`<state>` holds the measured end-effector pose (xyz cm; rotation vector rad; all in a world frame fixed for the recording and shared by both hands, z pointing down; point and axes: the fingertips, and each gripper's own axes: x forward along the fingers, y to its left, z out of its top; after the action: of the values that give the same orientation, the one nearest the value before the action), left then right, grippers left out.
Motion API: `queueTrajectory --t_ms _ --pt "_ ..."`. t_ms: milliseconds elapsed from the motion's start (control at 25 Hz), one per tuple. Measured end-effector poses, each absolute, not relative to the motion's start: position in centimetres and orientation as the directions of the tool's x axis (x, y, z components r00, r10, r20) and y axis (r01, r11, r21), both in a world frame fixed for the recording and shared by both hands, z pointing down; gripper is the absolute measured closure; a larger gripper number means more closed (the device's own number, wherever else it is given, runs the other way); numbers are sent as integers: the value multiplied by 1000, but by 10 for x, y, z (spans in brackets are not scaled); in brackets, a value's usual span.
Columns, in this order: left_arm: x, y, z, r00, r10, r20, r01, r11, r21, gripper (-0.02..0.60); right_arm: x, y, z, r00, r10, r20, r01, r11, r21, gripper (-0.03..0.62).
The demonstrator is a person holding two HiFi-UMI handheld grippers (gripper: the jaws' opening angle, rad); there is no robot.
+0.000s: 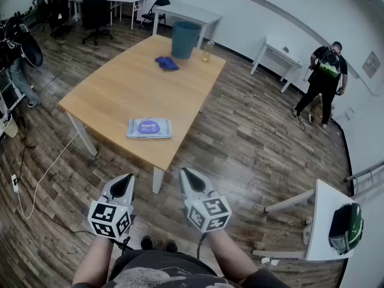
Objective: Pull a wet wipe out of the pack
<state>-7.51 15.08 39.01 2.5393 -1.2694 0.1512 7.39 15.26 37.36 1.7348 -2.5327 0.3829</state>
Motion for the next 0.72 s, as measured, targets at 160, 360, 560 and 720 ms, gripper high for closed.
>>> queueTrajectory --t_ms 160,360,560,720 --pt "-79 150 390 595 -772 223 -802 -551 229 563 76 154 378 -367 -911 189 -924 333 -189 605" --pt "-84 151 391 579 -783 225 -813 -535 229 563 76 159 384 -371 -907 200 -922 334 -196 605" --pt "-94 147 390 557 -799 224 -828 -514 224 563 74 161 388 -383 -899 212 -919 348 -184 605" --pt "-106 146 390 533 -817 221 -842 -487 231 563 72 165 393 -384 -896 221 -920 350 -180 605"
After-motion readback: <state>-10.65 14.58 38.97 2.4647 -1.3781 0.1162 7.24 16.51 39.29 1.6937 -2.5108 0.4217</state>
